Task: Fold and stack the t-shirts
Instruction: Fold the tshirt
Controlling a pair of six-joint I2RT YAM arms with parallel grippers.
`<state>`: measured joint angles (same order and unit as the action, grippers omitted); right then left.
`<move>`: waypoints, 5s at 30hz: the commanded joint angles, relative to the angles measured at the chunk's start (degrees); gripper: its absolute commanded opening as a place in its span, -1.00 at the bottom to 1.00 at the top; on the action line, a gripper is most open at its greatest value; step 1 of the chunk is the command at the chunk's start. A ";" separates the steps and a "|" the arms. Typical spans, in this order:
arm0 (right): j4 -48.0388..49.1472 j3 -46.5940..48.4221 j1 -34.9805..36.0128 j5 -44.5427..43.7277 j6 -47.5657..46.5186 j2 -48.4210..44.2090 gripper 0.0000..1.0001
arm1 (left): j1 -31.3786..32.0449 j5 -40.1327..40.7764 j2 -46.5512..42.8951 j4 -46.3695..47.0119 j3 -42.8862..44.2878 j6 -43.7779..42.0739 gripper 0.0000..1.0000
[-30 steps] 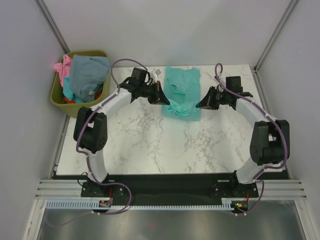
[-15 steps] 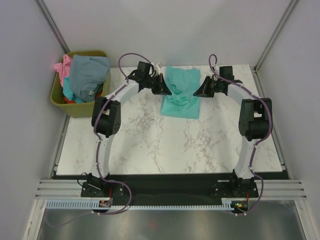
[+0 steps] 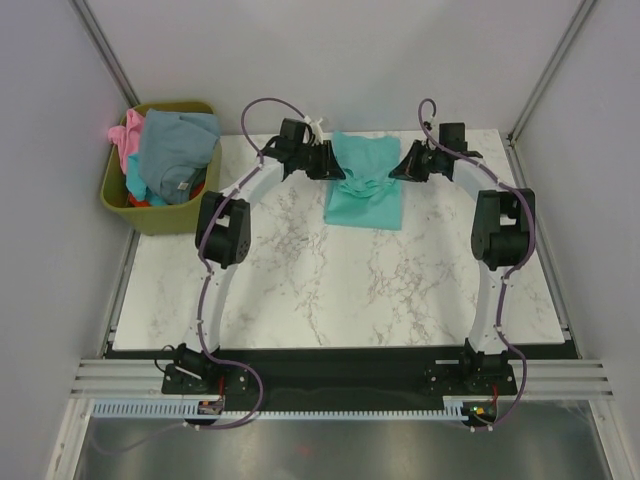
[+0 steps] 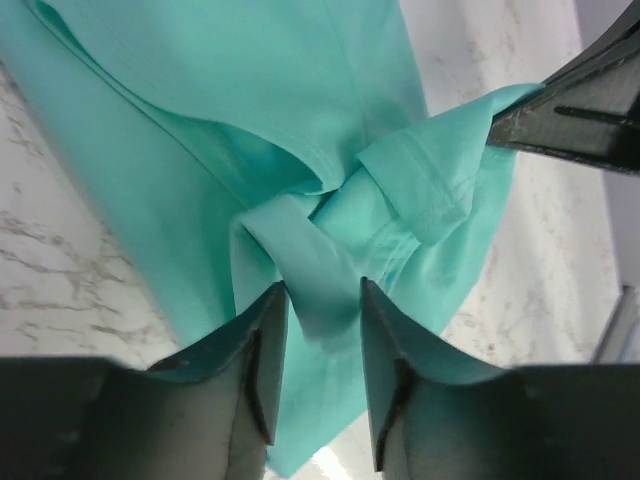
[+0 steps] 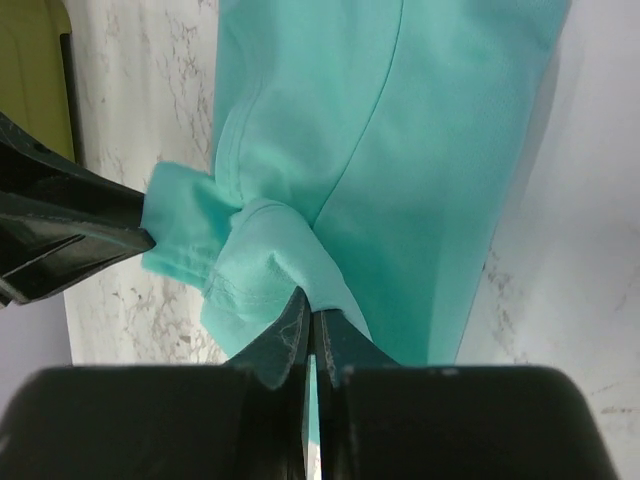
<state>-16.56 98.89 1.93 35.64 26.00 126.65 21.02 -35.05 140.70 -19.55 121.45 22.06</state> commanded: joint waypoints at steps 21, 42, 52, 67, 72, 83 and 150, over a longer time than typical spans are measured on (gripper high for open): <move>1.17 -14.86 -4.93 9.53 -2.01 -12.75 0.04 | -1.86 -12.14 -17.22 -1.81 -19.23 -0.18 0.18; 3.29 -11.62 2.46 5.33 -0.59 -0.18 0.06 | 2.72 -2.57 -2.63 -0.57 -10.00 -0.71 0.25; -10.51 -16.52 2.55 -2.15 -9.12 -1.23 0.08 | 4.03 3.67 -8.51 -7.43 -20.54 -4.84 0.25; -9.55 -26.65 3.43 -0.57 -6.67 -10.72 0.09 | 8.51 6.22 -19.06 -7.17 -32.94 -4.22 0.28; -8.93 -22.00 3.52 2.68 -5.61 -9.93 0.08 | 8.60 7.01 -18.98 -7.52 -32.50 -4.75 0.28; -7.97 -8.03 4.04 2.16 -5.61 -2.82 0.08 | 9.04 9.21 -19.41 -7.52 -33.91 -5.80 0.29; -7.00 -36.23 -2.20 7.96 -2.53 -13.97 0.11 | 4.47 -1.25 -18.63 -7.70 -42.08 -0.71 0.96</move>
<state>-25.63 61.41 -0.51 46.09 23.88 110.85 24.62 -39.57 118.50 -27.07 79.77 21.50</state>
